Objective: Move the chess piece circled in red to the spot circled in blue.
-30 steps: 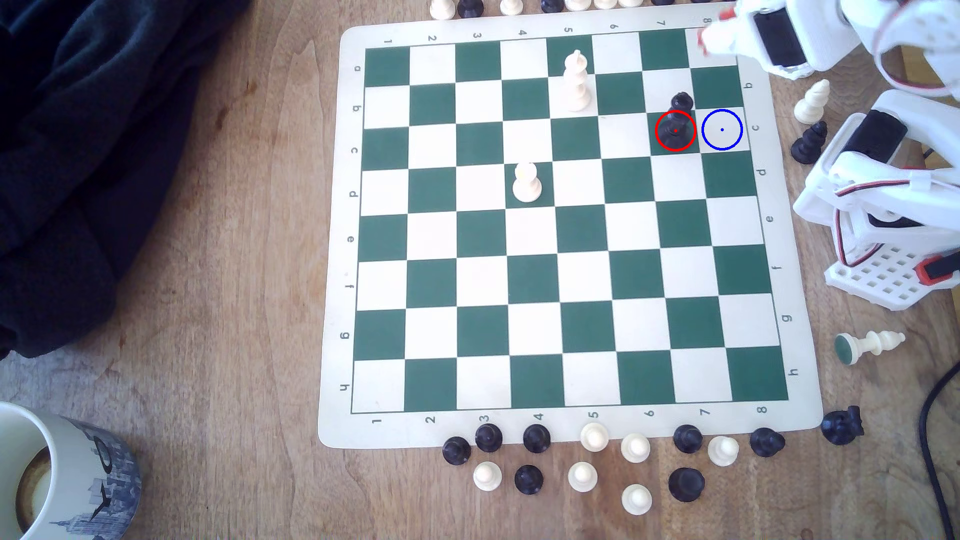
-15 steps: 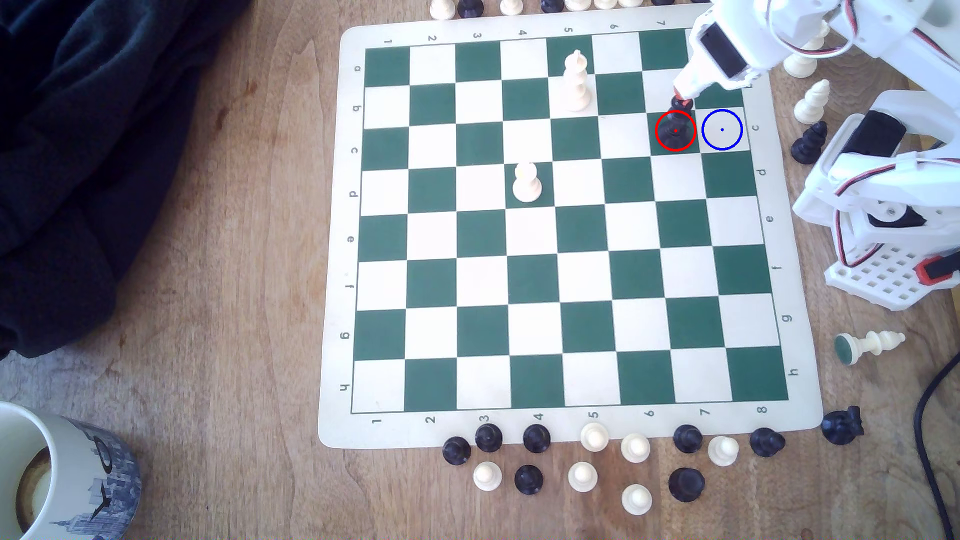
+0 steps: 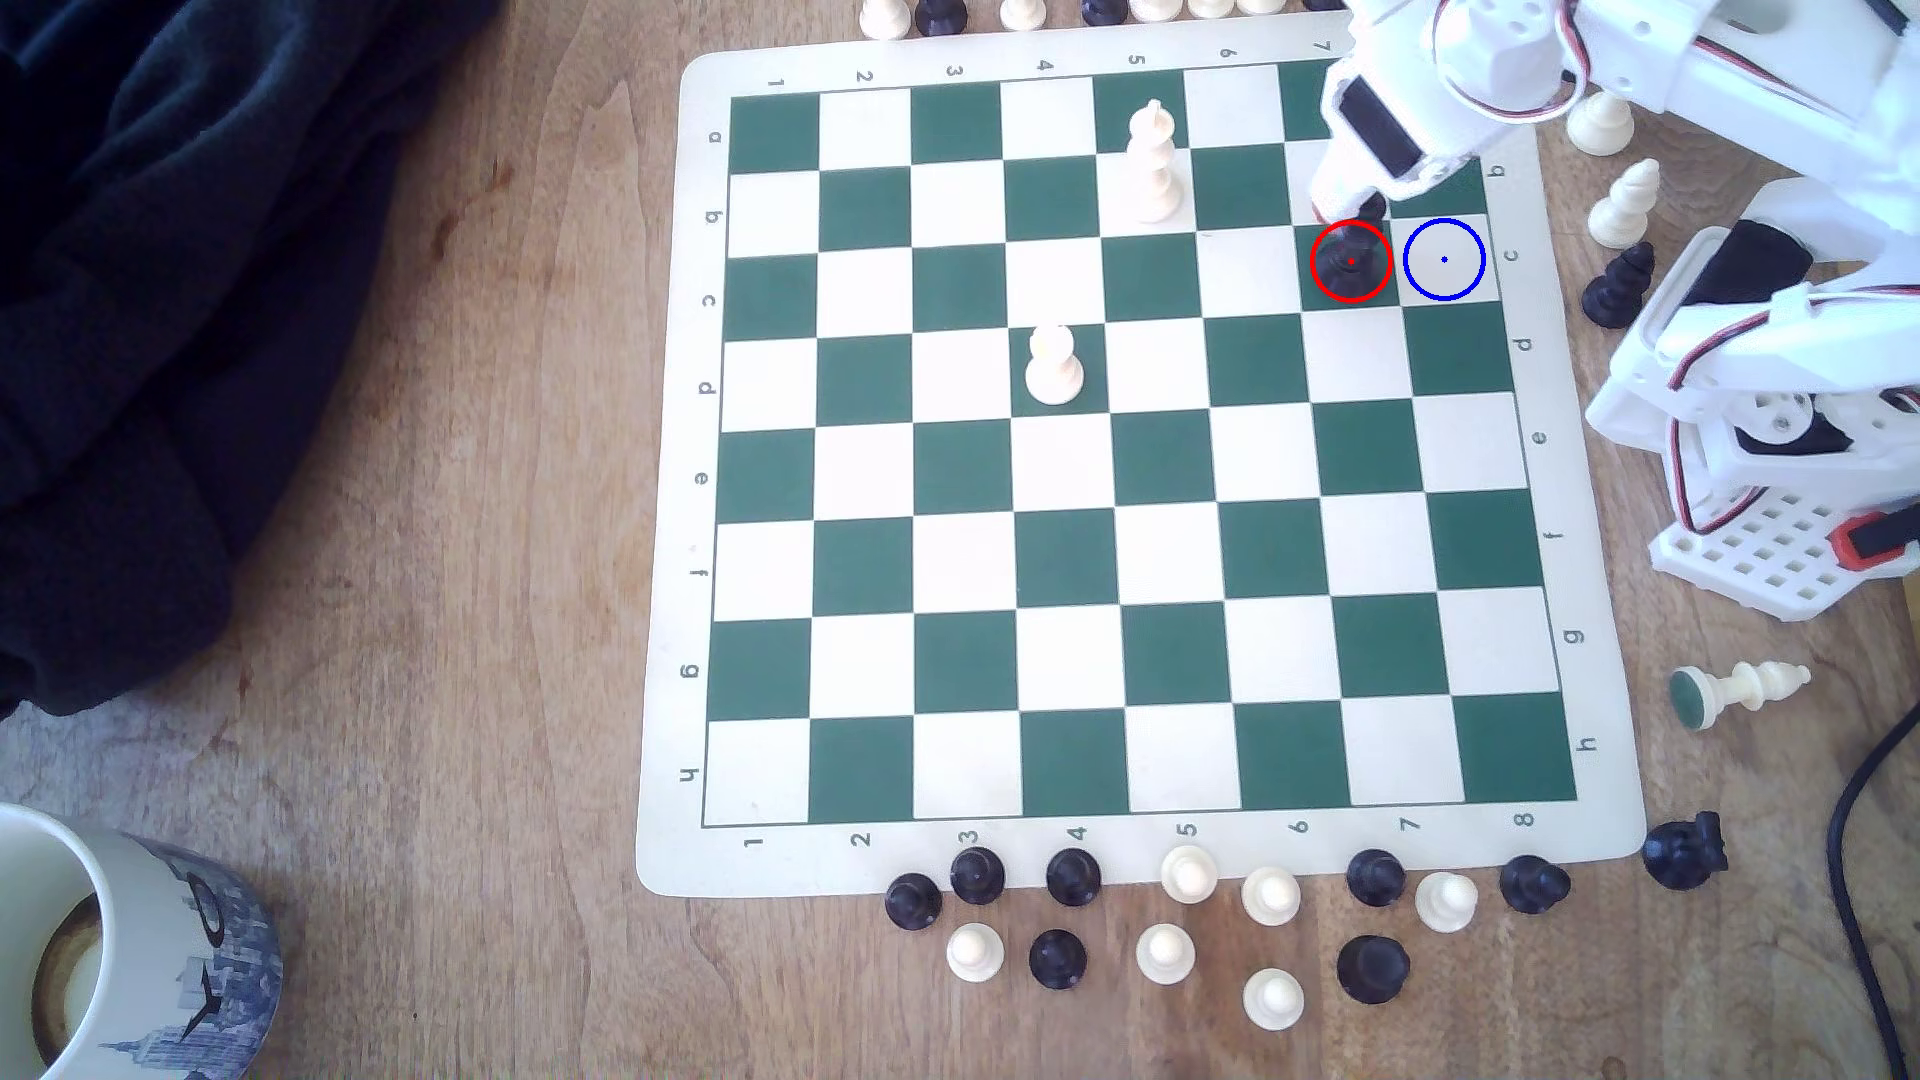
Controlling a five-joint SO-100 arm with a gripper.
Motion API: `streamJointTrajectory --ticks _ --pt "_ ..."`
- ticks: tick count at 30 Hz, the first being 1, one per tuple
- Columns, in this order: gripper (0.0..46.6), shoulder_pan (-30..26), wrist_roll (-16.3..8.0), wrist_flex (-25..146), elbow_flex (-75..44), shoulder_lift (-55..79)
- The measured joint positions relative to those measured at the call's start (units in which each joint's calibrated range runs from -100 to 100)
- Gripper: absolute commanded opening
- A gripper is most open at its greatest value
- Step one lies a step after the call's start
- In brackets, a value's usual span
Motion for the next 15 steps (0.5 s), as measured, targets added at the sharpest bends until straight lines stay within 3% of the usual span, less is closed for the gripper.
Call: streamJointTrajectory --ticks 11,15 --pt "13.4 -0.81 0.00 -2.55 2.62 2.68" --pt "10.8 -0.88 0.00 -3.51 2.62 2.93"
